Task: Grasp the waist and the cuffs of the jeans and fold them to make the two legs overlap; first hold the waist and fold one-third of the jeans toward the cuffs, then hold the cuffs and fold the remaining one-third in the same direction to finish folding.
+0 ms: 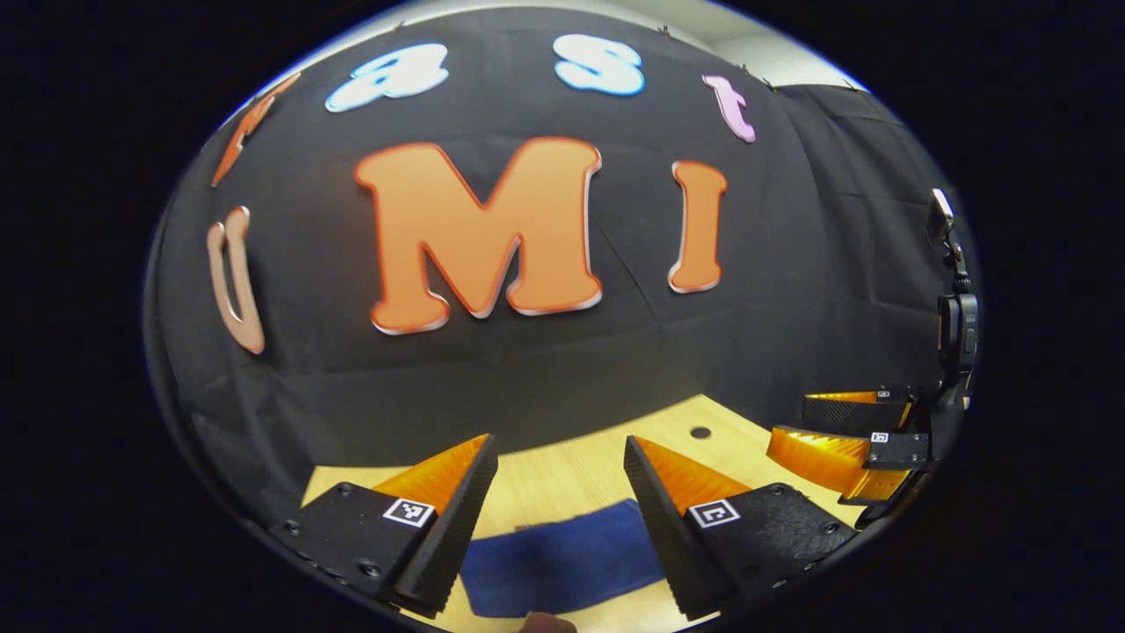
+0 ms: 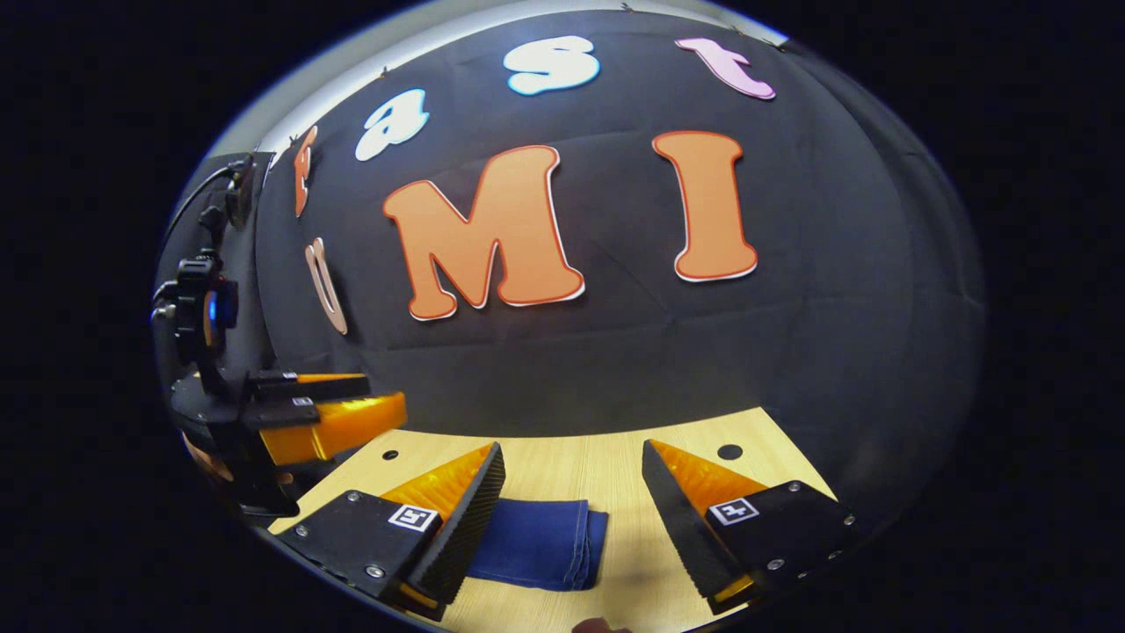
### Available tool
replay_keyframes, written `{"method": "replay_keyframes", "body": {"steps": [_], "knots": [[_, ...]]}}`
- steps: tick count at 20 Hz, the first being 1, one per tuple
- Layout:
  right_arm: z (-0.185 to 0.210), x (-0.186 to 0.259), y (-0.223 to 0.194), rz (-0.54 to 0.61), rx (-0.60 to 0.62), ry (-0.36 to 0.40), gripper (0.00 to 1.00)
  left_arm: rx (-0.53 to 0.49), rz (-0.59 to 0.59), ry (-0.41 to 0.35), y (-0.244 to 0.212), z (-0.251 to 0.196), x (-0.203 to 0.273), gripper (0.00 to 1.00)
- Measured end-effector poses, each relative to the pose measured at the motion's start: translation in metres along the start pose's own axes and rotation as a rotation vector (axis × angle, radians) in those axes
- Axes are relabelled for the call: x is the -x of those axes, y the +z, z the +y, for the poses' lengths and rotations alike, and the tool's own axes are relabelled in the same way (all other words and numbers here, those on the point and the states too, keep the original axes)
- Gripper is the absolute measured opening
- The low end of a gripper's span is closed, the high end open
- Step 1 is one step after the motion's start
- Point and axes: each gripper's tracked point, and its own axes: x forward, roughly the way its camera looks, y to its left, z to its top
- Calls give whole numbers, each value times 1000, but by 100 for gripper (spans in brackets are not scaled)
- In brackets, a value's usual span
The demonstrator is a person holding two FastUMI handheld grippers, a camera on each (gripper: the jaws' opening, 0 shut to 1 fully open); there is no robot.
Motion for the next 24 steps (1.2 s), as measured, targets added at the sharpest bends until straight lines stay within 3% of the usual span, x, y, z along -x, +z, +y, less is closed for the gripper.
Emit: {"method": "replay_keyframes", "body": {"steps": [5, 12, 16, 22, 24], "knots": [[29, -1, 10, -74, 40, 37, 96, 29, -161, 137, 24, 49, 55, 88], [35, 14, 28, -183, 104, -21, 96, 45, -265, 280, 13, 102, 113, 89], [43, 23, 28, -219, 146, -20, 96, 80, -263, 286, -6, 108, 122, 89], [44, 25, 12, -200, 183, -47, 96, 46, -253, 307, -35, 113, 134, 89], [43, 25, 11, -196, 169, -52, 96, 72, -255, 309, -42, 112, 137, 96]]}}
